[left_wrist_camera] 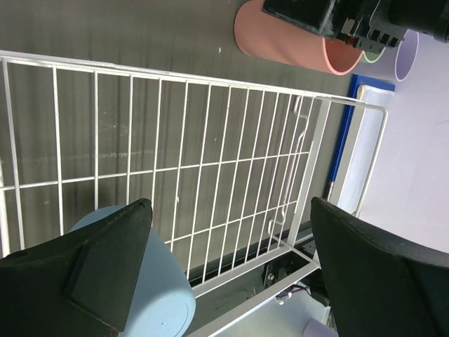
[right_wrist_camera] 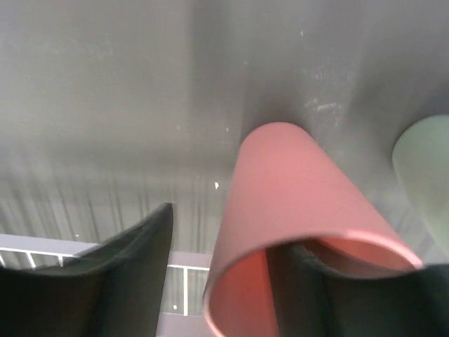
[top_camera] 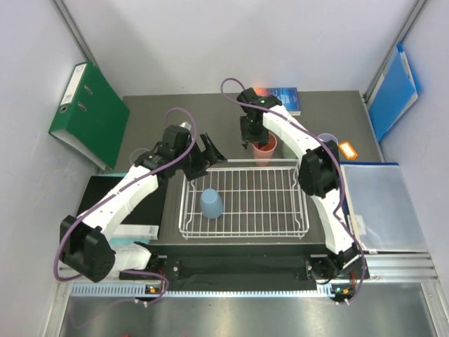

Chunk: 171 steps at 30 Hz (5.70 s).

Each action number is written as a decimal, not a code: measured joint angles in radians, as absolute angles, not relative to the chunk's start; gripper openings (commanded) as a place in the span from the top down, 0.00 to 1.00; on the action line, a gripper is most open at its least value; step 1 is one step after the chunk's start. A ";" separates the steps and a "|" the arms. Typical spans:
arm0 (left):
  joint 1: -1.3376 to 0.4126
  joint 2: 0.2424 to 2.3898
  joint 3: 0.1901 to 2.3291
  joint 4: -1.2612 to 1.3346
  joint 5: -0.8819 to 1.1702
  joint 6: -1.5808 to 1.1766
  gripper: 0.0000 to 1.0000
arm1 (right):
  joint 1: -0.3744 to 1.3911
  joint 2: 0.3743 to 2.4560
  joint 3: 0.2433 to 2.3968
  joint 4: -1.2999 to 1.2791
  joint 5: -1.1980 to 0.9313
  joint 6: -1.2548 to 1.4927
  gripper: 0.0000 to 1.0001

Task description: Unload the cups from the dish rack

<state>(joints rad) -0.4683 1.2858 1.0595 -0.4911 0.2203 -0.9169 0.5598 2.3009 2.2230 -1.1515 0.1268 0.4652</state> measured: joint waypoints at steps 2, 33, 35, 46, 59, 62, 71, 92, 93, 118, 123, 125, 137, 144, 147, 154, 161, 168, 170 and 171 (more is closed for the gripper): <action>-0.468 1.284 1.060 -0.484 0.220 -0.915 0.01 | 0.560 2.297 2.223 -1.133 0.125 0.464 0.29; -0.730 1.097 1.059 -0.776 -0.140 -0.690 0.01 | 0.649 1.045 1.008 -0.231 -0.003 0.535 0.00; -0.736 1.097 1.038 -0.780 -0.140 -0.697 0.01 | 0.669 1.045 1.008 -0.224 0.007 0.542 0.00; -0.756 1.192 0.983 -0.770 -0.104 -0.712 0.26 | 0.706 1.027 1.008 -0.232 0.051 0.551 0.00; -0.762 1.180 1.008 -0.778 -0.090 -0.704 1.00 | 0.709 0.949 1.001 -0.261 0.113 0.544 0.00; -0.763 1.177 1.052 -0.802 -0.075 -0.704 1.00 | 0.710 0.949 1.002 -0.287 0.139 0.542 0.01; -0.764 1.091 1.249 -0.739 0.015 -0.708 1.00 | 0.711 0.953 1.022 -0.391 0.306 0.587 0.00; -0.649 1.118 0.795 0.349 0.491 -1.263 1.00 | 0.711 0.698 0.965 -0.305 0.092 0.661 0.15; -0.649 1.121 0.799 0.358 0.493 -1.266 1.00 | 0.711 0.690 0.949 -0.305 0.082 0.670 0.15; -0.647 1.266 0.943 0.222 0.502 -1.220 0.01 | 0.777 0.776 0.913 -0.313 0.084 0.753 1.00; -0.654 1.263 1.074 -0.074 0.363 -1.051 0.01 | 0.619 0.835 1.155 -0.612 0.287 0.665 1.00; -0.651 1.259 1.089 -0.146 0.315 -1.008 0.02 | 0.483 0.886 1.265 -0.667 0.323 0.633 1.00; -0.649 1.323 1.119 -0.471 0.226 -0.884 0.04 | 0.271 1.310 1.153 -0.931 0.285 0.647 1.00; -0.649 1.325 1.119 -0.533 0.210 -0.844 0.04 | 0.271 1.262 1.052 -0.921 0.211 0.664 1.00; -0.649 1.328 1.119 -0.538 0.210 -0.837 0.04 | 0.271 1.279 1.052 -0.889 0.203 0.664 1.00; -0.649 1.356 1.121 -0.551 0.209 -0.827 0.04 | 0.271 1.462 1.107 -0.877 0.206 0.657 1.00; -0.649 1.367 1.139 -0.557 0.186 -0.811 0.05 | 0.259 1.606 1.227 -0.884 0.236 0.651 1.00; -0.649 1.367 1.143 -0.577 0.161 -0.805 0.05 | 0.241 1.699 1.310 -0.883 0.231 0.640 1.00; -0.649 1.367 1.143 -0.583 0.158 -0.804 0.04 | 0.239 1.703 1.313 -0.881 0.226 0.637 0.96; -0.649 1.367 1.143 -0.585 0.157 -0.802 0.04 | 0.238 1.703 1.313 -0.881 0.224 0.636 0.94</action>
